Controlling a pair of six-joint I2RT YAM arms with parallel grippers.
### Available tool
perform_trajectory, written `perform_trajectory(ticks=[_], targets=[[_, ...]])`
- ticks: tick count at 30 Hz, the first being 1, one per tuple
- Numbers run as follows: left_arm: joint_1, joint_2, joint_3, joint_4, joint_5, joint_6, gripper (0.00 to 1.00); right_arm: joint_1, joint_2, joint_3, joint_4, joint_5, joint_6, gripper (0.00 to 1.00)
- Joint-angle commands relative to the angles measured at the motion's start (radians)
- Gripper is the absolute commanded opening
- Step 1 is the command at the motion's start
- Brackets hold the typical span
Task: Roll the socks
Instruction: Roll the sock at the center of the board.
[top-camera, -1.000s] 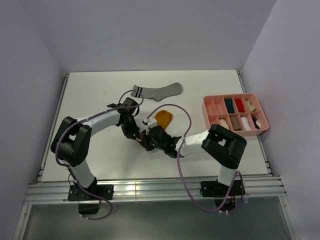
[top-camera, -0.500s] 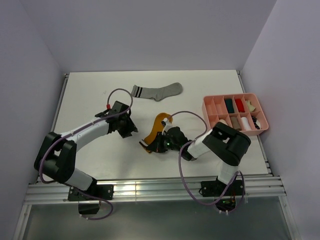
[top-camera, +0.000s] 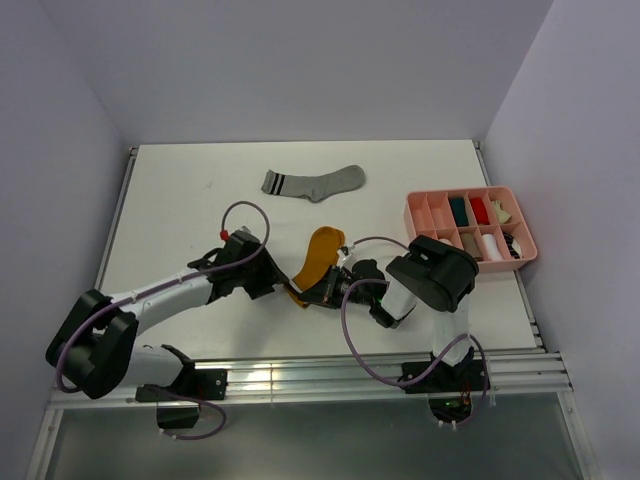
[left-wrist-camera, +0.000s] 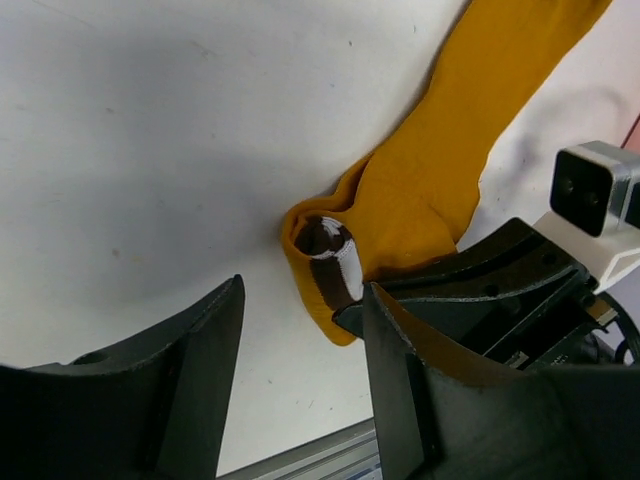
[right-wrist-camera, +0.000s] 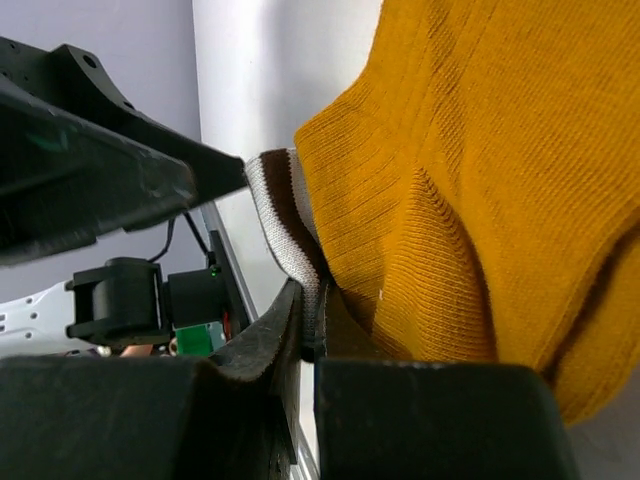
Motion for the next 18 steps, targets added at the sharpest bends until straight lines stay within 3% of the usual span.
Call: perform_trajectory(ticks=[1,16,18], targets=[[-0.03,0.056,0.005,0.086,0.013,-0.015,0.55,-0.004,0.035,-0.019,-0.097,-0.006,-0.004,0.0],[-0.059,0.314,0.057,0.072,0.018,0.014,0.46,-0.005,0.022,0.012,-0.165,-0.029,-0.052,0.0],[-0.064,0.346,0.071,0.041,0.013,0.016,0.4,-0.007,0.003,0.022,-0.212,-0.023,-0.071,0.0]])
